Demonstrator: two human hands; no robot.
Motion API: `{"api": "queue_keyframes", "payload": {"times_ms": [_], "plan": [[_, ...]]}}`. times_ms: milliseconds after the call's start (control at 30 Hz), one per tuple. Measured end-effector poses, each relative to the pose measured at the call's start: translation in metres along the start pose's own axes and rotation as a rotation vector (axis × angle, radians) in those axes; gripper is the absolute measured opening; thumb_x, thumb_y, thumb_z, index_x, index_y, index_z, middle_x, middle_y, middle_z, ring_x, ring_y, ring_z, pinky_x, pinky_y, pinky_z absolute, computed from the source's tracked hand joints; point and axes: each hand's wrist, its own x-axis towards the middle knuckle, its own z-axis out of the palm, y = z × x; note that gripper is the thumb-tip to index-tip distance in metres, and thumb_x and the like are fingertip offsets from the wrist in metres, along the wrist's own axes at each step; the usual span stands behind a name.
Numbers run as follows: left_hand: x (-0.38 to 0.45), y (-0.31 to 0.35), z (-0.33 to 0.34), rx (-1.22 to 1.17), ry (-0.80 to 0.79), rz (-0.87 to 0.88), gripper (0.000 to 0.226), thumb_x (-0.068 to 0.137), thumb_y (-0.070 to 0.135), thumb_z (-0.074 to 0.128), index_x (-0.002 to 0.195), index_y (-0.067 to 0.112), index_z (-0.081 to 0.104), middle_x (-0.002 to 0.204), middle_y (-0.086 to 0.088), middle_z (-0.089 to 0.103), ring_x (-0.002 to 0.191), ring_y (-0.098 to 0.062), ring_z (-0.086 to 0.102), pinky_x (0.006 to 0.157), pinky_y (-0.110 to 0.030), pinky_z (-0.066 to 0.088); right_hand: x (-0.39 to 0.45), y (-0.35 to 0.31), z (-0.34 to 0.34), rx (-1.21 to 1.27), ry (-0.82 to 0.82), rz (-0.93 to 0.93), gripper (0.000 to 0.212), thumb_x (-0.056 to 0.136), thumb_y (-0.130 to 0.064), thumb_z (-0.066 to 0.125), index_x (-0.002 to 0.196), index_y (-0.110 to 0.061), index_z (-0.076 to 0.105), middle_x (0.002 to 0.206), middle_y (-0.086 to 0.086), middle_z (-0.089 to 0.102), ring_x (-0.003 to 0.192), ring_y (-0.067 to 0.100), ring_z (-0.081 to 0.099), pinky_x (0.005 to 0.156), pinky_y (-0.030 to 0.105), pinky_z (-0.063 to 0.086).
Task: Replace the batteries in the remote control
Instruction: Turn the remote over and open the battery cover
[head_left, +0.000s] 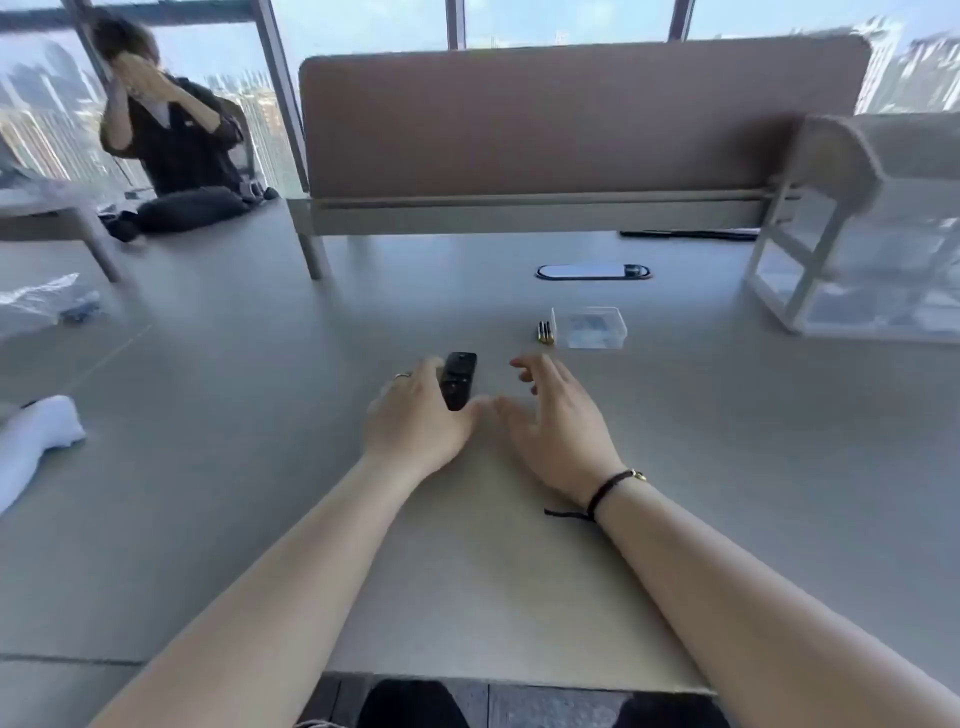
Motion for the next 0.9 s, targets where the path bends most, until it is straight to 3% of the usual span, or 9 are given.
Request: {"api": "queue_keyframes", "payload": {"times_ms": [100,167,267,367,600,733,800,900], "plan": [[0.000,0.001,0.000,0.060,-0.033,-0.035,0.061,0.079,0.049,0.063,0.132,0.023,0.044,0.121,-0.009,0.061,0.113,-0.031,0.056,0.079,-0.036,0.039,-0.001,0.001,-0.001,0.049,0.017,0.058,0.038,0.089,-0.032,0.062,0.123,-0.020,0.052,0.117,0.001,0.061,0.106,0.018,0.058,0.087,0.035,0.047],[0.006,0.002,0.000,0.094,-0.082,-0.058,0.063,0.077,0.049,0.064,0.128,0.017,0.046,0.119,-0.010,0.062,0.109,-0.032,0.058,0.079,-0.036,0.045,0.001,0.003,0.001,0.088,-0.028,0.126,0.039,0.089,-0.036,0.062,0.125,-0.022,0.052,0.115,-0.002,0.061,0.104,0.014,0.058,0.087,0.032,0.047],[0.022,0.005,-0.002,0.105,-0.133,-0.060,0.059,0.064,0.064,0.059,0.097,0.015,0.057,0.097,-0.006,0.069,0.088,-0.031,0.064,0.067,-0.035,0.049,0.012,0.009,0.001,0.176,-0.076,0.242,0.044,0.087,-0.044,0.061,0.126,-0.026,0.053,0.108,-0.006,0.063,0.096,0.013,0.062,0.085,0.030,0.049],[0.033,0.009,0.004,0.119,-0.171,-0.027,0.056,0.060,0.068,0.053,0.071,0.013,0.051,0.078,-0.008,0.069,0.070,-0.028,0.063,0.050,-0.030,0.036,0.025,0.015,0.003,0.202,-0.108,0.258,0.041,0.088,-0.044,0.061,0.124,-0.026,0.056,0.096,-0.011,0.066,0.088,0.012,0.064,0.082,0.031,0.052],[0.040,0.020,0.020,0.110,-0.086,0.016,0.047,0.075,0.059,0.054,0.090,0.014,0.053,0.088,-0.004,0.066,0.083,-0.034,0.064,0.061,-0.035,0.045,0.044,0.031,0.007,0.315,-0.146,0.227,0.039,0.086,-0.040,0.065,0.122,-0.028,0.058,0.093,-0.011,0.070,0.084,0.007,0.066,0.082,0.033,0.054],[0.032,0.019,0.021,-0.350,-0.085,0.000,0.021,0.086,0.040,0.059,0.086,0.020,0.054,0.068,0.000,0.066,0.061,-0.023,0.064,0.054,-0.037,0.052,0.041,0.027,0.000,0.426,-0.112,0.272,0.033,0.086,-0.038,0.067,0.116,-0.031,0.057,0.094,-0.007,0.069,0.076,0.006,0.066,0.072,0.022,0.054],[0.021,0.026,0.016,-0.735,-0.230,-0.021,0.012,0.093,0.036,0.060,0.093,0.024,0.061,0.069,-0.003,0.071,0.059,-0.020,0.066,0.052,-0.037,0.053,0.040,0.019,-0.008,0.584,-0.161,0.299,0.025,0.091,-0.030,0.065,0.114,-0.025,0.059,0.092,-0.001,0.071,0.063,0.008,0.066,0.062,0.021,0.053],[0.006,0.040,0.005,-1.177,-0.471,-0.033,0.021,0.095,0.035,0.053,0.108,0.022,0.064,0.088,-0.022,0.072,0.067,-0.036,0.068,0.048,-0.039,0.054,0.036,0.009,-0.024,0.825,-0.322,0.263,0.019,0.097,-0.024,0.057,0.111,-0.014,0.064,0.080,0.008,0.067,0.043,0.011,0.052,0.043,0.025,0.042]]}}
